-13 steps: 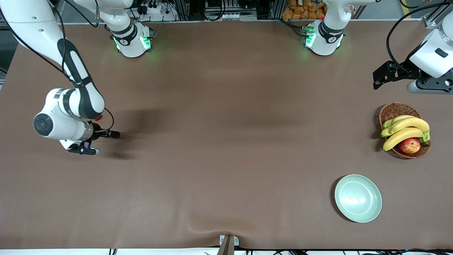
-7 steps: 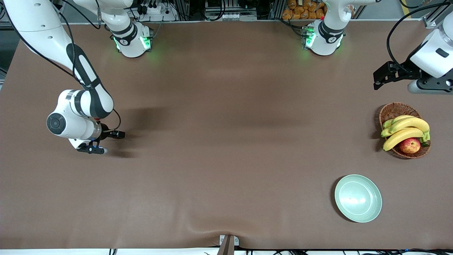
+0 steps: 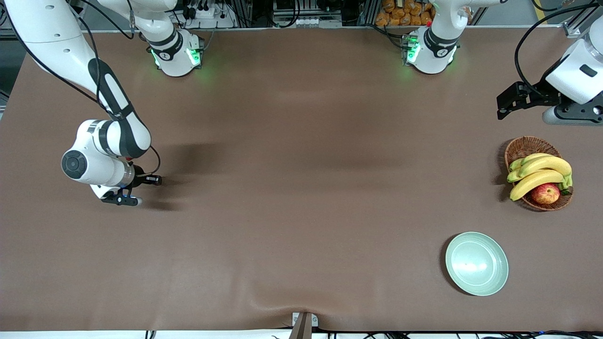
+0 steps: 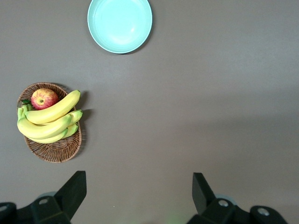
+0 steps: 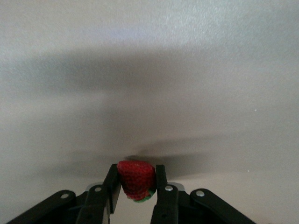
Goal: Collect all strawberries into plate
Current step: 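Carry the strawberry with the right gripper toward the table middle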
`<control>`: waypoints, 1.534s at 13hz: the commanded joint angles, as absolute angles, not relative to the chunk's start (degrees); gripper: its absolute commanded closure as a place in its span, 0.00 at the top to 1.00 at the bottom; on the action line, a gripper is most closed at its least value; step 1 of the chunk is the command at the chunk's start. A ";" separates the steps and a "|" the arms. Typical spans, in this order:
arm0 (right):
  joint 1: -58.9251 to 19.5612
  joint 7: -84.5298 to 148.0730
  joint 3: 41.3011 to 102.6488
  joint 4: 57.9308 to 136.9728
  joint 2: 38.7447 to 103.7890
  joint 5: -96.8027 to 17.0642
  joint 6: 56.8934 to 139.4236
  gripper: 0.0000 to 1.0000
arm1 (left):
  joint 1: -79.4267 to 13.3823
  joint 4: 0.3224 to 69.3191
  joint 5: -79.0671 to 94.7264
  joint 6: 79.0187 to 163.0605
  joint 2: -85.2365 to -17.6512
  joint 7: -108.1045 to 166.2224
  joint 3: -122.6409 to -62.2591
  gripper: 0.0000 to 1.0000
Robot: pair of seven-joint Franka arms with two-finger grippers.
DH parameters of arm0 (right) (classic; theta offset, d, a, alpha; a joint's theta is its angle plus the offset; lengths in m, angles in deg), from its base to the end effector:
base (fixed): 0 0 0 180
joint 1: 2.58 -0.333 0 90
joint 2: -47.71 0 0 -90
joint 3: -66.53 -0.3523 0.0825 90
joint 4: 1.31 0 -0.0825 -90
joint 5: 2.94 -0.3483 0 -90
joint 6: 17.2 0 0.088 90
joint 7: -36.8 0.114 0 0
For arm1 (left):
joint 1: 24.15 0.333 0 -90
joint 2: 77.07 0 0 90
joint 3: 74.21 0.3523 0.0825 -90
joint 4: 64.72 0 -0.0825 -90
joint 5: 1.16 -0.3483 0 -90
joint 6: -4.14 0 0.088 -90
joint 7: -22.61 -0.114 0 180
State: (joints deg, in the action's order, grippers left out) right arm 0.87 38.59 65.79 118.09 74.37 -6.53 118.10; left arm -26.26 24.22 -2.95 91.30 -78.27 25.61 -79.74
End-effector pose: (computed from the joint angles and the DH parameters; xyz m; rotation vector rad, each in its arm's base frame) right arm 0.5593 -0.0256 0.2396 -3.0746 0.1971 0.2896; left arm 0.5027 -0.0644 0.6683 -3.1051 0.1236 0.0110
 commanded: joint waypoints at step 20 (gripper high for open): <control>-30.86 93.10 63.71 85.39 87.59 -25.70 110.77 0.00 | -25.99 24.05 -3.62 91.42 -78.21 25.51 -79.66 1.00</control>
